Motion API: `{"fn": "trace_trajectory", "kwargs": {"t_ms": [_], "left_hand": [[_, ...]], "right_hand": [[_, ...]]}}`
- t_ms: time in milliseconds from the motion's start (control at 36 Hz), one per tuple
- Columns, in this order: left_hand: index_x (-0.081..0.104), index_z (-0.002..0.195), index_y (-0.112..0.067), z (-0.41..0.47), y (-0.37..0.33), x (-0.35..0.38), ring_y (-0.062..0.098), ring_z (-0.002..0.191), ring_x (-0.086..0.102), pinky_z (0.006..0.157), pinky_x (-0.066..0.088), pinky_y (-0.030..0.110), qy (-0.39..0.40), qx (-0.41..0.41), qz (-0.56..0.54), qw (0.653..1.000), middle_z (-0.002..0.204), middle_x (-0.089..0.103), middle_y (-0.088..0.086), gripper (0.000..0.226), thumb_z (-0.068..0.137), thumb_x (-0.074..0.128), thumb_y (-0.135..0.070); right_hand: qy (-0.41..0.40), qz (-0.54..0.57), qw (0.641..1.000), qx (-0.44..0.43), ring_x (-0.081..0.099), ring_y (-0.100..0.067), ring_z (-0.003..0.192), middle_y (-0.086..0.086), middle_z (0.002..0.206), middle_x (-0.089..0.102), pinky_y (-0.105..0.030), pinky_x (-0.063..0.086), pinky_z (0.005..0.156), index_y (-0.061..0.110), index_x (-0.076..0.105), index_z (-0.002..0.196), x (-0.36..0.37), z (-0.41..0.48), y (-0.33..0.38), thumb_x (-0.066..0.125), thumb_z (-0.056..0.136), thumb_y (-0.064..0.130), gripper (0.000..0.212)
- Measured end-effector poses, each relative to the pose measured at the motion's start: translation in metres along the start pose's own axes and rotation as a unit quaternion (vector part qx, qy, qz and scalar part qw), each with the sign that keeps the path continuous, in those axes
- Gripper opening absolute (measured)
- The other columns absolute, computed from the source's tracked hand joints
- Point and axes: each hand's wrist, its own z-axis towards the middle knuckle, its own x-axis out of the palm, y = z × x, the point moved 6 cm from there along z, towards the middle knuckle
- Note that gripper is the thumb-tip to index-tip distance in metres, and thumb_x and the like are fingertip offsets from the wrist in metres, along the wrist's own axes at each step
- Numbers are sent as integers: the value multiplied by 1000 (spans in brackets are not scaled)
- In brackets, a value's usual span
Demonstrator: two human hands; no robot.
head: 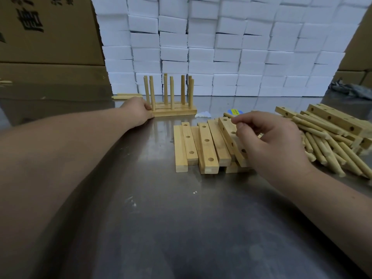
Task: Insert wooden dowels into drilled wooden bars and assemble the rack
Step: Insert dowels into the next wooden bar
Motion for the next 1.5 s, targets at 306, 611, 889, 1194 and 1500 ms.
{"fn": "trace_trajectory", "kwargs": {"t_ms": [306, 611, 889, 1194, 1500], "left_hand": [[50, 133, -19, -1, -6, 5, 21, 75, 65, 59, 44, 28, 25, 0, 39, 999, 78, 71, 8, 45, 92, 54, -37], [62, 118, -17, 5, 0, 2, 26, 91, 59, 73, 46, 34, 21, 18, 101, 995, 92, 64, 8, 33, 95, 48, -34], [47, 127, -10, -6, -1, 0, 24, 75, 58, 59, 44, 33, -12, -25, 108, 994, 82, 60, 7, 41, 91, 51, -30], [54, 97, -18, -91, -44, -5, 16, 67, 51, 54, 38, 29, -42, 19, -90, 995, 85, 57, 3, 18, 94, 37, -24], [58, 100, -31, -162, -59, 6, 9, 70, 51, 57, 38, 23, 4, -25, -219, 975, 80, 52, -11, 17, 89, 45, -26]], "right_hand": [[11, 14, 1000, 2, 55, 9, 72, 30, 64, 55, -14, 39, 64, 29, 70, 91, 1, -1, -3, 54, 87, 18, 20], [19, 14, 1000, -7, 54, 10, 70, 39, 63, 54, -12, 37, 61, 36, 67, 87, 3, 0, -4, 54, 87, 19, 21], [21, 20, 1000, -8, 55, 10, 71, 38, 68, 56, -2, 35, 58, 48, 56, 73, 3, 0, -4, 54, 87, 21, 31], [7, 37, 999, 20, 49, -22, 62, -18, 70, 58, -35, 43, 59, -3, 60, 80, -2, 0, 0, 38, 85, 38, 47], [4, -11, 992, 129, 56, -14, 68, 8, 71, 63, -32, 47, 62, 25, 65, 81, -11, 6, -18, 45, 87, 29, 22]]}}
